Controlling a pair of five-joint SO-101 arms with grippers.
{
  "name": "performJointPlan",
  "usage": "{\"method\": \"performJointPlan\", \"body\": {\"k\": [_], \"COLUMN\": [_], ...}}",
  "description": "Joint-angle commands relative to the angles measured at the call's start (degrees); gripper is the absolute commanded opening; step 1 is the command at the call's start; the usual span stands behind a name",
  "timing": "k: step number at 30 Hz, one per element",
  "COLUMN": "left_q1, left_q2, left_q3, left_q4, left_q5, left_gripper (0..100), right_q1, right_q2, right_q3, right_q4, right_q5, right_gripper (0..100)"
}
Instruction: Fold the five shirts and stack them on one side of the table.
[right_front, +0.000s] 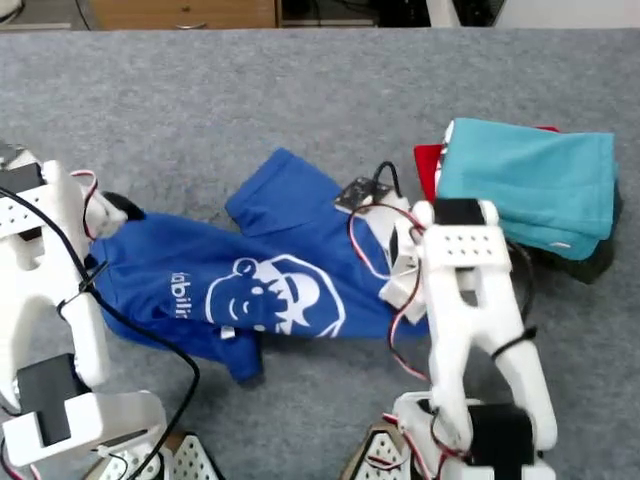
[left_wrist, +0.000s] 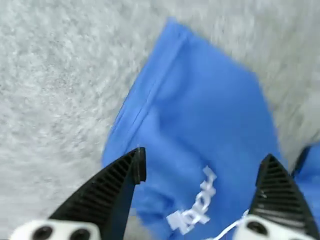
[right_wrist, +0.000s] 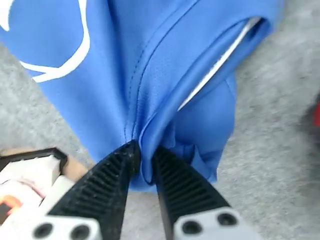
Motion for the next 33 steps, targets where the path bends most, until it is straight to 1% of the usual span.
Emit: {"method": "performJointPlan", "body": {"k": [1,3,7,9,11,16,20,24,26,28,33], "left_q1": [-0.26,-0.97,-0.97,-1.41,-1.41,-1.49,-2.2,-2.81,-3.08,-3.6,-4.66], "left_q2": [2.33,6.46,16.13,20.7,24.75,31.43,33.89,37.14,39.6,41.71,45.41], "left_q3": [-1.93,-3.43,-10.46,-16.53,-22.59,-36.57,-42.46,-43.78,-45.63,-47.91,-52.92], "left_q4": [-2.55,-2.02,3.69,7.91,11.6,19.6,21.71,21.27,21.1,21.27,21.98], "left_q5": [7.65,8.26,8.62,11.52,14.07,17.49,20.04,26.37,27.96,28.92,33.67], "left_gripper": [35,35,35,35,35,35,35,35,35,35,33], "right_q1": [0.75,0.75,0.75,0.75,0.75,0.75,0.75,1.19,0.84,0.4,-1.54], "right_q2": [-3.47,-3.47,-3.82,-3.82,-3.82,-3.82,-3.47,-3.82,-3.91,-3.82,-3.82], "right_q3": [0.04,-0.04,0.04,0.04,0.04,0.31,0.4,3.65,5.41,6.2,8.92], "right_q4": [-1.76,-1.76,-1.76,-1.76,-1.76,-1.76,-2.46,-12.75,-17.41,-20.75,-28.92], "right_q5": [0.53,0.53,0.44,0.44,0.44,0.7,0.88,0.44,0.26,-2.2,-12.13], "right_gripper": [0.3,2.9,15.5,20.6,23.2,23.1,23.1,23.1,23.1,23.1,23.1]}}
